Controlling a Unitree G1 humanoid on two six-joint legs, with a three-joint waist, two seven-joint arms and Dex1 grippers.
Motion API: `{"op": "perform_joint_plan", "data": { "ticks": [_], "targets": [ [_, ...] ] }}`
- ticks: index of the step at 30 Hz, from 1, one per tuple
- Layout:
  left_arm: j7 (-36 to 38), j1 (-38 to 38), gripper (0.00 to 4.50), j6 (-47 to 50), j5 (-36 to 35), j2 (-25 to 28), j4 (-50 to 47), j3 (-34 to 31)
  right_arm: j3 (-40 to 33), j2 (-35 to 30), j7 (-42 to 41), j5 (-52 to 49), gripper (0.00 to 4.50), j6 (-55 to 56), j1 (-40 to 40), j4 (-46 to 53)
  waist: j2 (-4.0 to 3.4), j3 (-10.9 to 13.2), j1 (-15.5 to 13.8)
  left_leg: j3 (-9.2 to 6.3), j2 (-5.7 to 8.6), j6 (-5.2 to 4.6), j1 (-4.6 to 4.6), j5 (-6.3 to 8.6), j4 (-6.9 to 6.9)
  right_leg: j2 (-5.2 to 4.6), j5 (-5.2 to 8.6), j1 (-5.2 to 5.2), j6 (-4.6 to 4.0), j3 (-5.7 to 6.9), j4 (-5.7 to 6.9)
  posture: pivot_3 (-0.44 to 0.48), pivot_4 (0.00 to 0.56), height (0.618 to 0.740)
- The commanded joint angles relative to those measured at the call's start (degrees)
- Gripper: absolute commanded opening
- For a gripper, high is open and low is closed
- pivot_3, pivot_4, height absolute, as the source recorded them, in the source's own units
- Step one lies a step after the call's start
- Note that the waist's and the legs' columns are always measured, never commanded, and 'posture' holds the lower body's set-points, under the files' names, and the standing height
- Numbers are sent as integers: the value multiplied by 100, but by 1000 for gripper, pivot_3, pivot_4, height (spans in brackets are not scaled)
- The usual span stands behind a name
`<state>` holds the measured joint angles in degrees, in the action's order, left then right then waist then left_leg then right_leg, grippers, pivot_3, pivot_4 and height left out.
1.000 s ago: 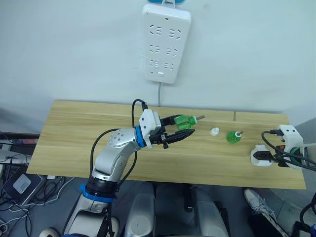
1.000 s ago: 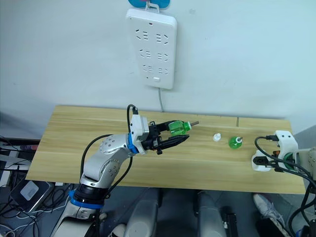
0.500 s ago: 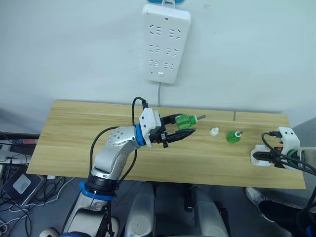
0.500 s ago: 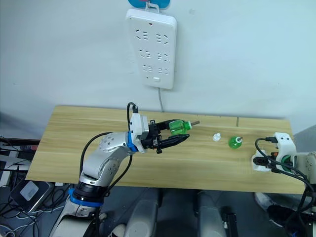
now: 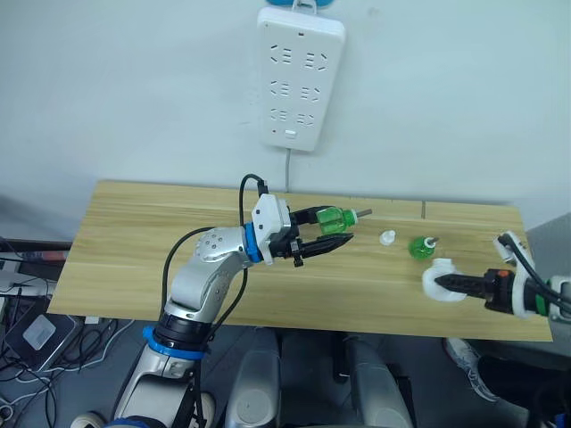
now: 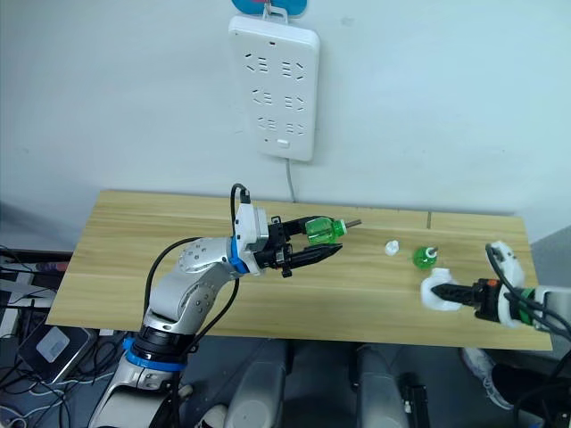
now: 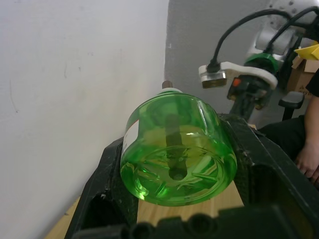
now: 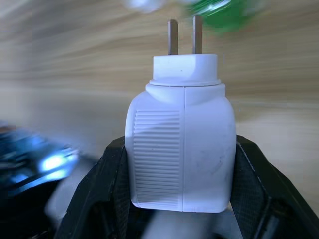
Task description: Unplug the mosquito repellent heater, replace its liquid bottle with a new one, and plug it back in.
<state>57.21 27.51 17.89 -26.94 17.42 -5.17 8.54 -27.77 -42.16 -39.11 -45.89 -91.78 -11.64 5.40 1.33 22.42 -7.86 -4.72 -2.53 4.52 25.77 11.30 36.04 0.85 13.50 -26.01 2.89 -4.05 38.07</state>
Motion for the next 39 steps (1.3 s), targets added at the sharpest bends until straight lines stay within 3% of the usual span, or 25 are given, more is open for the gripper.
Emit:
{"op": "perform_joint_plan", "data": {
  "ticks": [1,4,13,26,32,39],
  "targets": [
    [101,51,2263,-30,-87,-8,-124,11,-337,539,75,-249,2214,97,115,189,0,0,2,3,1,0,0,0,2,-1,0,0,1,-3,1,293,396,740],
    [144,69,2263,-2,-92,43,-122,-6,-401,823,120,-265,2214,210,110,119,-1,0,9,7,2,1,0,-1,6,-1,-10,-1,10,-8,1,298,396,740],
    [180,98,2263,51,-104,90,-139,0,317,73,-759,-98,2214,1276,604,-412,-1,0,9,6,1,1,0,-1,5,0,-16,0,9,-6,-3,302,400,740],
    [163,81,2263,214,-159,157,-289,-34,1244,-90,-1103,587,2214,2522,330,-1621,0,0,11,6,1,1,-2,-1,5,1,-16,0,9,-7,-1,323,415,740],
    [136,25,2263,265,-178,197,-388,-32,1339,-160,-1215,742,4320,2753,333,-1833,0,0,9,6,1,1,-3,-1,5,0,-16,1,9,-7,-1,326,416,740],
    [105,13,2263,265,-189,175,-404,-10,1344,-343,-1239,883,4471,2885,324,-1859,0,0,11,6,1,1,-13,-1,7,0,-16,12,10,-8,-1,316,417,740]
  ]
}}
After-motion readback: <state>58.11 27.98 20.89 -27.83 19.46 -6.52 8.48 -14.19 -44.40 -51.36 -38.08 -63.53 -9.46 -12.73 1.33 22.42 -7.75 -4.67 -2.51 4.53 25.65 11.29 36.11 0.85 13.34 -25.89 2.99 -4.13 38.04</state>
